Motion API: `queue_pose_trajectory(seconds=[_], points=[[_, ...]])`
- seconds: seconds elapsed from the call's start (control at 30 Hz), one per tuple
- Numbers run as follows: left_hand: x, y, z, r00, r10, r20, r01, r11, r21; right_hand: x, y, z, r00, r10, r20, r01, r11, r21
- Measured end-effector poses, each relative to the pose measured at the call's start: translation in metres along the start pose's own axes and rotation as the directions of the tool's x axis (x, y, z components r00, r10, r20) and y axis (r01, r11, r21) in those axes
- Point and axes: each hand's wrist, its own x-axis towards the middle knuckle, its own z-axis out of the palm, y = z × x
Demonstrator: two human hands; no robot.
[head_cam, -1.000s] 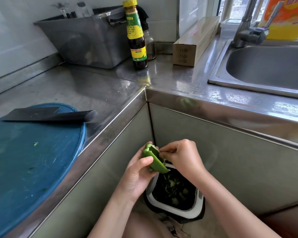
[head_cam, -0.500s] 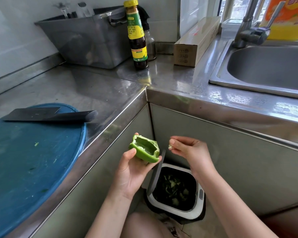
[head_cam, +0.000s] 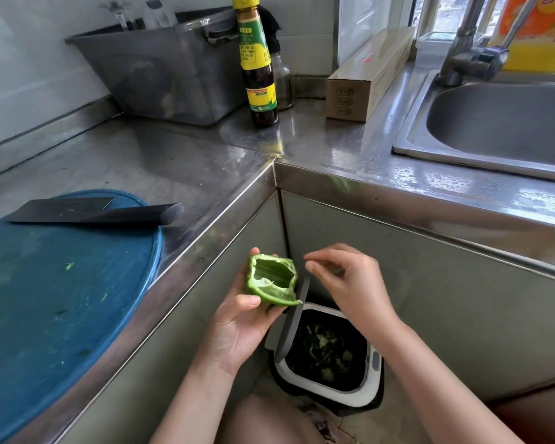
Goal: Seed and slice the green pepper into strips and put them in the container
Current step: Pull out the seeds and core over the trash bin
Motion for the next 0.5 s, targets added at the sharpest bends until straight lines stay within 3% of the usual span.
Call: queue_pose_trajectory(seconds=[0.07, 0.17, 0.5], points=[[0.0, 0.0, 0.001, 1.0, -0.018, 0.025, 0.018, 1.0, 0.004, -0.004, -0.009, -0.001, 0.985, -0.122, 0.126, 0.125, 0.992, -0.023], [0.0, -0.002, 0.004, 0.995, -0.069, 0.07, 0.066, 0.997, 0.043, -0.007, -0.023, 0.002, 0.943, -0.182, 0.278, 0.216, 0.971, -0.098], [-0.005, 0.003, 0.014, 0.98, -0.177, 0.088, 0.158, 0.968, 0.196, -0.013, -0.026, 0.012, 0.929, -0.259, 0.266, 0.293, 0.951, -0.097]])
